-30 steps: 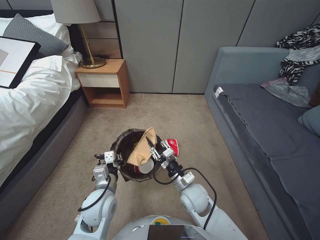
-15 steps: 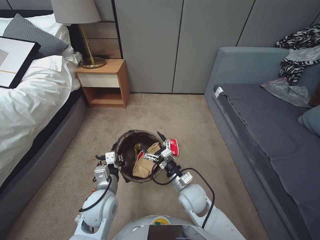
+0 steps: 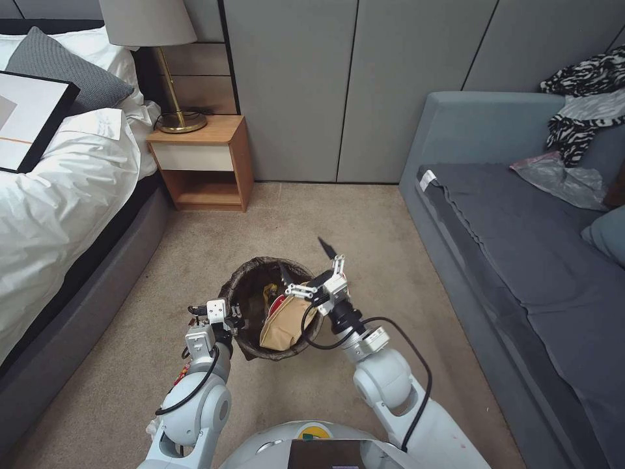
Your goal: Pick up the trash bin, then pick up the garbage from the floor and place it into the trash bin.
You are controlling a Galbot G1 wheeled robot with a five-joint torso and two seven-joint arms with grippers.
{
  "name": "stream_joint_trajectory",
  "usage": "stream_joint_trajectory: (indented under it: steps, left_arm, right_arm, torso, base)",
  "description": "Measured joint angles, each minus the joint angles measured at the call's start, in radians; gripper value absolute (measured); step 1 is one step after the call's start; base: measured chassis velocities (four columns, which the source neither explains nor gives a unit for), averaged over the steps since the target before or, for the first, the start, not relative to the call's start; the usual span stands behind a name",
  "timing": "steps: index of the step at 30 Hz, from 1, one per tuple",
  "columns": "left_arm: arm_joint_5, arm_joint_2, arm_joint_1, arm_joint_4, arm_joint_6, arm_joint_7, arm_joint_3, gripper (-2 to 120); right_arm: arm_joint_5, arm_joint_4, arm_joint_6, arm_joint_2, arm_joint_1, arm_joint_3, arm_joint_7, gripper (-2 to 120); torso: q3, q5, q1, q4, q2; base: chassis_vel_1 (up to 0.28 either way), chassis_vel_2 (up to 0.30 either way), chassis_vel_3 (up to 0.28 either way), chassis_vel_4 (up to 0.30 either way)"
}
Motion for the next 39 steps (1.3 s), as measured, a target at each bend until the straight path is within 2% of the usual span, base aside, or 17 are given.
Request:
stream_joint_trajectory:
  steps: [8,9,12,14,17,39]
  left_arm:
    - [0.0,0.0,-0.001,-0.004,-0.008,0.0,-0.015,3]
    - [0.004,0.001,-0.002,-0.005,-0.019,0.0,-0.021,3]
    - [0.007,0.002,-0.002,-0.006,-0.027,0.0,-0.024,3]
    - [0.007,0.002,-0.002,-0.006,-0.027,0.0,-0.024,3]
    - [0.01,0.004,-0.002,-0.006,-0.031,0.0,-0.026,3]
    - [0.012,0.007,0.0,-0.012,-0.035,0.001,-0.031,3]
  right_arm:
    - [-0.04,0.097,-0.011,0.018,-0.076,0.101,0.091,100]
    - [-0.055,0.091,-0.013,0.032,-0.117,0.142,0.134,100]
    - [-0.056,0.061,-0.008,0.05,-0.159,0.18,0.18,100]
    - [-0.056,0.061,-0.008,0.05,-0.159,0.18,0.18,100]
    - [-0.067,-0.005,0.048,0.071,-0.212,0.23,0.184,100]
    - [-0.06,-0.077,0.076,0.094,-0.226,0.238,0.184,100]
  torso:
    - [0.0,0.0,0.0,0.0,0.0]
    - [0.0,0.0,0.0,-0.0001,0.0]
    - [0.0,0.0001,0.0,-0.0002,0.0]
    - [0.0,0.0001,0.0,-0.0002,0.0]
    - [0.0,0.0001,0.0,-0.0001,0.0]
    - [0.0,-0.0001,0.0,0.0,0.0]
  base:
    - [0.0,0.0,0.0,0.0]
    - [0.0,0.0,0.0,0.0]
    - [0.0,0.0,0.0,0.0]
    - [0.0,0.0,0.0,0.0]
    - [0.0,0.0,0.0,0.0]
    - [0.0,0.0,0.0,0.0]
